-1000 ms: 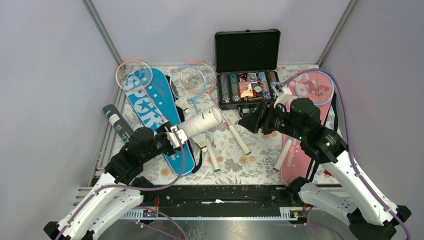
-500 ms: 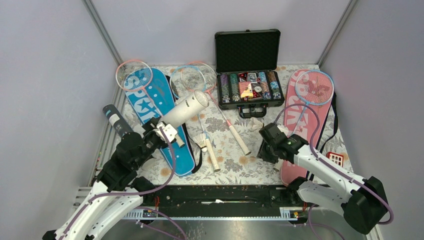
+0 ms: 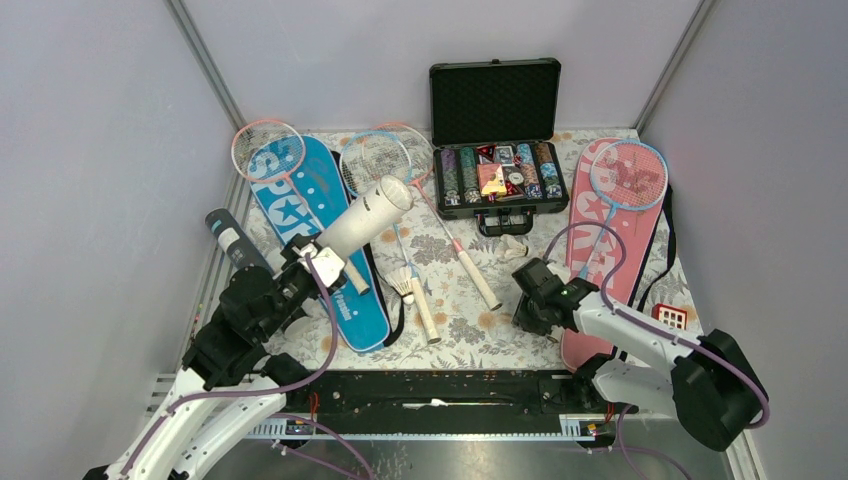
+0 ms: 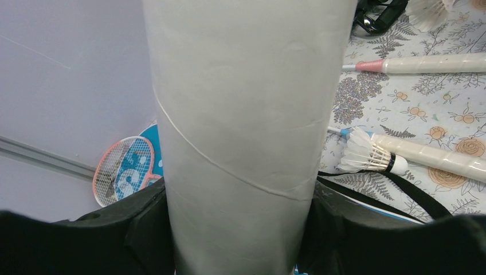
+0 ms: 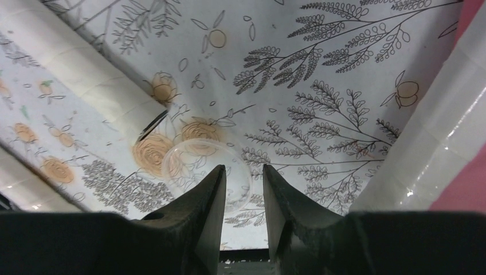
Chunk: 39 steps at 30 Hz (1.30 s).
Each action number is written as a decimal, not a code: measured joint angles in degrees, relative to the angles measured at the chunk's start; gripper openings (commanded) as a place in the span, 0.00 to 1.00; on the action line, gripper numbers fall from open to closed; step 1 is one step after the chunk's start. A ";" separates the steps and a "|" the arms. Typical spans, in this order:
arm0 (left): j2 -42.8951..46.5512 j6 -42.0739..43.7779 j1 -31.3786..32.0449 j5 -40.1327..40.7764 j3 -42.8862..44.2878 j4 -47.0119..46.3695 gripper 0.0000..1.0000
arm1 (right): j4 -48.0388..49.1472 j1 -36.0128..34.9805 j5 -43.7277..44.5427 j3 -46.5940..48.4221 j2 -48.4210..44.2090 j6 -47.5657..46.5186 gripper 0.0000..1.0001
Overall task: Pack up the badminton gear
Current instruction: Place the shuttlecock at the shuttle tube, then close the lid on the shuttle tube.
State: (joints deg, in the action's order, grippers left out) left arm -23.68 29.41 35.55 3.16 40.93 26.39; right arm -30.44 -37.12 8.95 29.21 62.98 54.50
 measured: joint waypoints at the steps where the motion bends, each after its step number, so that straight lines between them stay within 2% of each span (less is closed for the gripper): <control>1: 0.02 -0.22 0.00 -0.04 0.13 0.22 0.32 | 0.59 0.00 -0.11 -0.52 0.59 0.00 0.34; 3: 0.00 -0.66 0.00 -0.13 0.37 0.63 0.32 | 2.23 0.00 -0.48 -0.83 1.44 -0.02 0.31; 8: 0.00 -1.29 0.00 -0.48 0.55 1.05 0.32 | 5.01 0.00 -0.90 -0.90 2.58 -0.63 0.01; 16: -1.70 -0.94 0.00 -2.97 2.27 3.85 0.32 | -1.27 0.00 3.76 -0.07 -4.63 -3.17 0.00; 20: -3.21 -0.59 0.00 -4.90 4.00 6.32 0.31 | -7.78 0.00 6.64 4.90 -10.23 -5.01 0.00; 24: -4.22 0.74 -0.02 -8.31 4.50 8.39 0.31 | -10.38 0.00 7.37 12.00 -15.96 -8.33 0.00; 31: -5.75 6.34 0.00 -19.50 3.93 10.91 0.30 | -2.29 0.00 -1.92 20.98 -24.50 -14.64 0.00; 39: -8.37 10.91 0.00 -26.38 3.39 11.10 0.30 | 7.76 0.00 -17.27 23.45 -28.37 -15.85 0.00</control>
State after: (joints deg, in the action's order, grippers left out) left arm -32.05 40.32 35.55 -23.22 44.31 37.50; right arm -22.68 -37.12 -8.32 52.66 34.61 38.65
